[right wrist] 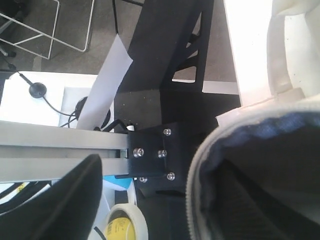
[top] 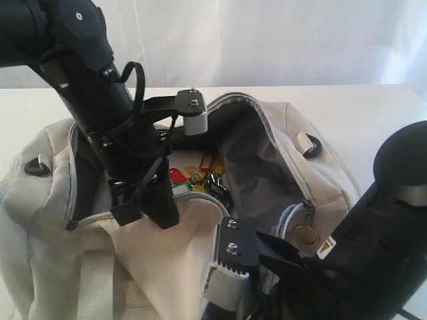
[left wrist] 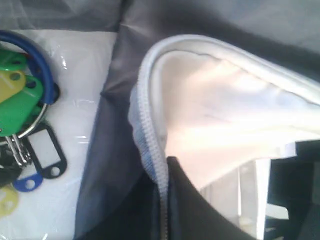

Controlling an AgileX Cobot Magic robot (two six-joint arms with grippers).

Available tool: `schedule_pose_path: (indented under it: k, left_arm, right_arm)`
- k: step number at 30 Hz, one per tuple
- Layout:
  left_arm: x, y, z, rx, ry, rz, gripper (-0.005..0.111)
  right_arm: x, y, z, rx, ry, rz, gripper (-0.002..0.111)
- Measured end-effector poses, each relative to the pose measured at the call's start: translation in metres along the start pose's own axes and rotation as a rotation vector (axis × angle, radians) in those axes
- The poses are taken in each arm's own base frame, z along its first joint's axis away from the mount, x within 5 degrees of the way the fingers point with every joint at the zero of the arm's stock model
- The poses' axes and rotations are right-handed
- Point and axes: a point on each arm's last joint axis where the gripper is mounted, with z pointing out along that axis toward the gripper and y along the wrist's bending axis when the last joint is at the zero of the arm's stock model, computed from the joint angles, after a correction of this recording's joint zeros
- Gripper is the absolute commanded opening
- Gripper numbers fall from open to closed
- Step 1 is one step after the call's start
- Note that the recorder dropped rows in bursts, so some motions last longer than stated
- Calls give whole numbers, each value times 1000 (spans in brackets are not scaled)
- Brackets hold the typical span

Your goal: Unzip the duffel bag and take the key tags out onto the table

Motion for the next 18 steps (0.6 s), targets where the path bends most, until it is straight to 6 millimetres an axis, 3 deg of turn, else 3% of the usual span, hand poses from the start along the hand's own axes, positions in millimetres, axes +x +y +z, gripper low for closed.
schedule_pose_path:
  k: [9,13,18]
  left_arm:
    - [16,-36,-37,-97,3,-105,0]
    - [35,-57,-39,-99,12,-164,0]
    - [63,-78,-26,-66,51,-254,0]
  right_arm:
    - [2,0,0,5,26,-8,60]
    - [3,0,0,4,29,-14,60]
    - [3,-1,0,6,32,-15,60]
